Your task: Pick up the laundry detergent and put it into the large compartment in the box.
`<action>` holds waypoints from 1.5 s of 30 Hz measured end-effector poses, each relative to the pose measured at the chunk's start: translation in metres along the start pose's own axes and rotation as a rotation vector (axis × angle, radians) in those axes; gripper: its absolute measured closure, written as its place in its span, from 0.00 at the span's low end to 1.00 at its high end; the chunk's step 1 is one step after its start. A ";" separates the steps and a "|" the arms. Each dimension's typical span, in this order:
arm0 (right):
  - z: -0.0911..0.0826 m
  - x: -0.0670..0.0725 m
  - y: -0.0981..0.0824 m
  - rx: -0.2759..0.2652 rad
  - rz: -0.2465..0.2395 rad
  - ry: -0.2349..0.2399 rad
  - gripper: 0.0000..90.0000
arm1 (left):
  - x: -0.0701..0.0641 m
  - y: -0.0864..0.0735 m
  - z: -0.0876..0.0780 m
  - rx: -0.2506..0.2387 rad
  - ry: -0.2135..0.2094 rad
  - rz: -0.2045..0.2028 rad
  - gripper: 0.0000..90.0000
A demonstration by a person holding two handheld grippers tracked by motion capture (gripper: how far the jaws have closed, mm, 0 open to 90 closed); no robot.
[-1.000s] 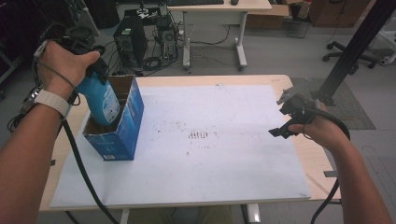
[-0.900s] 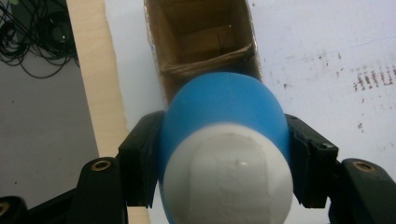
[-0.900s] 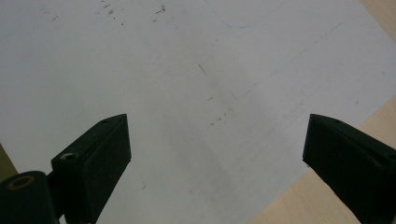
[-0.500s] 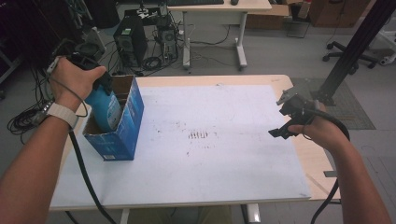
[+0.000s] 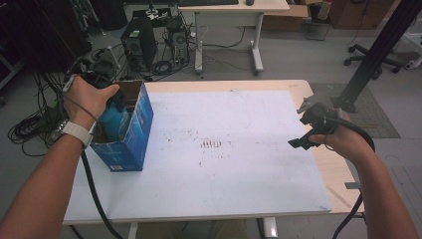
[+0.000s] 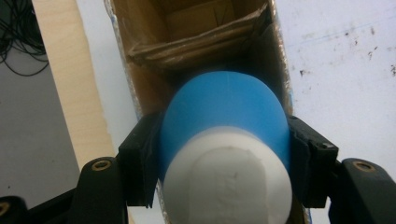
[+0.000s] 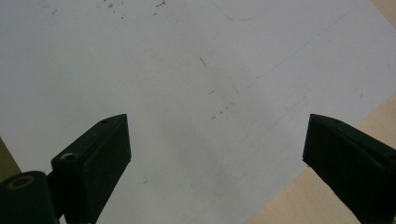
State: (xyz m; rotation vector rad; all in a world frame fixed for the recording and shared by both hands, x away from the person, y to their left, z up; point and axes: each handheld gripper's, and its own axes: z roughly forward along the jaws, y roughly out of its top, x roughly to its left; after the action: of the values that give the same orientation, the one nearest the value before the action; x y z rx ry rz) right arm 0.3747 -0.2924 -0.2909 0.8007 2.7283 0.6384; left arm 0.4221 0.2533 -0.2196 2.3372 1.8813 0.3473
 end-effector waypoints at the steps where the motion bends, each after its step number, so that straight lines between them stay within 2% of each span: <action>1: 0.000 0.000 0.000 0.000 0.000 0.000 0.09 | 0.000 -0.001 0.002 -0.001 -0.003 0.001 0.42; 27: 0.002 -0.001 -0.004 0.004 0.007 0.003 0.09 | -0.001 -0.012 0.043 0.017 -0.001 0.009 0.42; 35: 0.003 0.000 -0.004 0.003 0.008 0.004 0.09 | 0.000 -0.015 0.051 0.011 -0.004 0.004 0.42; 45: 0.002 0.000 -0.005 0.001 0.009 0.003 0.09 | 0.000 -0.015 0.052 0.017 -0.001 0.007 0.42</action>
State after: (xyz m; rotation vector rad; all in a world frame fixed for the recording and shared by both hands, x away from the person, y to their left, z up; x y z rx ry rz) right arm 0.3727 -0.2955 -0.2953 0.8134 2.7291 0.6412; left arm 0.4213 0.2586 -0.2729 2.3545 1.8838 0.3318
